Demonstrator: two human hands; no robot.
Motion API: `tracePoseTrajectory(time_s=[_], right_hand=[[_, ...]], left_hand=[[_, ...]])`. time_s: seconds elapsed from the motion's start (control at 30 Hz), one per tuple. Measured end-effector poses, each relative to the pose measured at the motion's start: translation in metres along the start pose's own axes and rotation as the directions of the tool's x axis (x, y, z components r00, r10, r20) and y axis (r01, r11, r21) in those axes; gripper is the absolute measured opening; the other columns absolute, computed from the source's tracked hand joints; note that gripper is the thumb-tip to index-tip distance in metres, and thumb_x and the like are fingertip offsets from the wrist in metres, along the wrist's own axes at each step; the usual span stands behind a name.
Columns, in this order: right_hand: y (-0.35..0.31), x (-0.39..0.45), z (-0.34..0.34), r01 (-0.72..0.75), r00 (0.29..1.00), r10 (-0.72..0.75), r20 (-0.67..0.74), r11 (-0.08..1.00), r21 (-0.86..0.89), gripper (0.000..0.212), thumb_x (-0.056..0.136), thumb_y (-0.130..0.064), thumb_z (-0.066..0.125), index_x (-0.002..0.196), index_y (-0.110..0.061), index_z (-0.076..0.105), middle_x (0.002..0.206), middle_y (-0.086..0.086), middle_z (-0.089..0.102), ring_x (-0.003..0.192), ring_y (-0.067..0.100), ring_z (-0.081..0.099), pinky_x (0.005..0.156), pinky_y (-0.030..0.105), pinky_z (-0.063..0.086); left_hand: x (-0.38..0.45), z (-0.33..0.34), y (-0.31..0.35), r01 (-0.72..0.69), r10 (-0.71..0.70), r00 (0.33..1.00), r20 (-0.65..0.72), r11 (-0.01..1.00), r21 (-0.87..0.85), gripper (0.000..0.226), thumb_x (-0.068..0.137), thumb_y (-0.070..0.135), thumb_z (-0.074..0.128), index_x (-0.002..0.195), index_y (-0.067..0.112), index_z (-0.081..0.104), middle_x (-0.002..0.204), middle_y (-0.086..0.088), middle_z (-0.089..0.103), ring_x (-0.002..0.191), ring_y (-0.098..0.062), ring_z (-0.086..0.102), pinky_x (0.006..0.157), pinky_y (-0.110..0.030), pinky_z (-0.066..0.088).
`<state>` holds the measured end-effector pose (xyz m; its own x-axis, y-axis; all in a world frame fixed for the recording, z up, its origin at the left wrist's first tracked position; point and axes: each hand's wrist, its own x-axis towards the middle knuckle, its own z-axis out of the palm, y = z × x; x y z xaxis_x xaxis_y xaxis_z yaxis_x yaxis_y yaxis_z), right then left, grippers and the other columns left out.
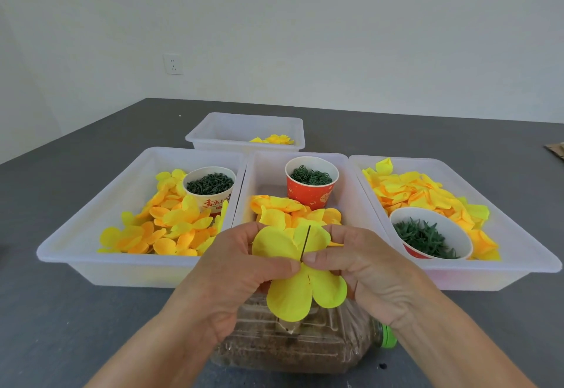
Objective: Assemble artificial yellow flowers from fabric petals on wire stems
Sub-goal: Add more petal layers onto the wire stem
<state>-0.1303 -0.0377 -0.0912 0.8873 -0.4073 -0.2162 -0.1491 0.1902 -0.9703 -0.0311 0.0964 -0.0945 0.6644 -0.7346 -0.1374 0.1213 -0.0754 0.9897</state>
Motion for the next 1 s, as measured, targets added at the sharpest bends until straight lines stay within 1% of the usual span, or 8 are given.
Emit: tracePoseTrajectory(time_s=[0.17,0.37,0.53,0.6,0.7,0.83,0.93,1.0], right_hand=[[-0.002,0.002,0.0,-0.023,0.998,0.018,-0.052,0.995,-0.097,0.033,0.07,0.007,0.07,0.102,-0.002,0.068,0.102,0.018,0.071,0.1,0.036,0.065,0.093,0.053,0.049],[0.0,0.001,0.004,-0.022,0.994,-0.001,-0.111,0.978,-0.207,0.037,0.07,0.003,0.074,0.102,-0.011,0.066,0.097,0.015,0.072,0.092,0.032,0.068,0.084,0.048,0.055],[0.004,-0.006,0.004,0.106,0.983,-0.14,-0.119,0.961,-0.256,0.051,0.068,0.002,0.076,0.106,-0.029,0.06,0.098,0.015,0.068,0.087,0.028,0.067,0.074,0.042,0.058],[0.006,-0.009,0.004,0.22,0.949,-0.288,-0.127,0.896,-0.386,0.041,0.068,-0.003,0.078,0.095,-0.031,0.066,0.099,0.006,0.064,0.086,0.013,0.063,0.068,0.03,0.055],[0.009,-0.012,0.006,0.306,0.898,-0.426,-0.107,0.781,-0.544,0.031,0.069,-0.01,0.078,0.065,-0.039,0.069,0.105,-0.012,0.059,0.1,-0.002,0.053,0.079,0.019,0.041],[0.012,-0.013,0.004,0.344,0.896,-0.443,-0.022,0.726,-0.595,0.039,0.074,-0.01,0.074,0.058,-0.046,0.068,0.105,-0.02,0.061,0.104,-0.004,0.053,0.083,0.018,0.038],[0.012,-0.014,0.003,0.358,0.903,-0.43,0.02,0.723,-0.591,0.033,0.074,-0.015,0.075,0.063,-0.045,0.07,0.106,-0.02,0.062,0.108,-0.003,0.053,0.088,0.021,0.04],[0.013,-0.014,0.002,0.364,0.899,-0.438,0.023,0.716,-0.596,0.027,0.074,-0.019,0.077,0.066,-0.045,0.071,0.106,-0.02,0.063,0.107,-0.002,0.053,0.088,0.023,0.041]], left_hand=[[0.002,-0.001,0.0,0.008,-0.008,1.0,-0.014,1.0,0.022,0.032,0.066,-0.006,0.075,0.094,0.008,0.067,0.082,-0.009,0.074,0.074,-0.024,0.071,0.059,-0.031,0.056],[0.002,0.001,-0.005,0.054,-0.053,0.997,-0.057,0.998,0.015,0.026,0.072,-0.002,0.071,0.093,0.014,0.068,0.08,-0.003,0.074,0.068,-0.016,0.07,0.051,-0.023,0.051],[-0.001,0.006,-0.007,0.05,-0.045,0.988,-0.147,0.998,0.029,0.038,0.076,-0.004,0.068,0.103,0.021,0.061,0.096,-0.011,0.067,0.08,-0.026,0.066,0.058,-0.032,0.05],[-0.002,0.007,-0.007,-0.043,0.06,0.985,-0.159,0.993,0.11,0.047,0.074,-0.004,0.069,0.104,0.032,0.06,0.101,-0.007,0.062,0.083,-0.022,0.063,0.059,-0.029,0.053],[-0.004,0.007,-0.006,-0.185,0.248,0.955,-0.166,0.928,0.324,0.035,0.07,0.003,0.074,0.08,0.036,0.07,0.099,0.006,0.06,0.091,-0.009,0.056,0.066,-0.023,0.049],[-0.006,0.008,-0.006,-0.217,0.292,0.946,-0.143,0.894,0.391,0.032,0.071,0.008,0.075,0.056,0.036,0.071,0.087,0.017,0.067,0.094,-0.001,0.058,0.076,-0.024,0.042],[-0.004,0.006,-0.006,-0.195,0.257,0.958,-0.128,0.91,0.366,0.026,0.072,0.008,0.073,0.059,0.031,0.074,0.091,0.015,0.067,0.096,-0.005,0.06,0.082,-0.029,0.046],[-0.003,0.005,-0.005,-0.175,0.222,0.97,-0.094,0.915,0.364,0.019,0.072,0.012,0.073,0.063,0.028,0.075,0.093,0.015,0.067,0.096,-0.004,0.06,0.079,-0.025,0.045]])
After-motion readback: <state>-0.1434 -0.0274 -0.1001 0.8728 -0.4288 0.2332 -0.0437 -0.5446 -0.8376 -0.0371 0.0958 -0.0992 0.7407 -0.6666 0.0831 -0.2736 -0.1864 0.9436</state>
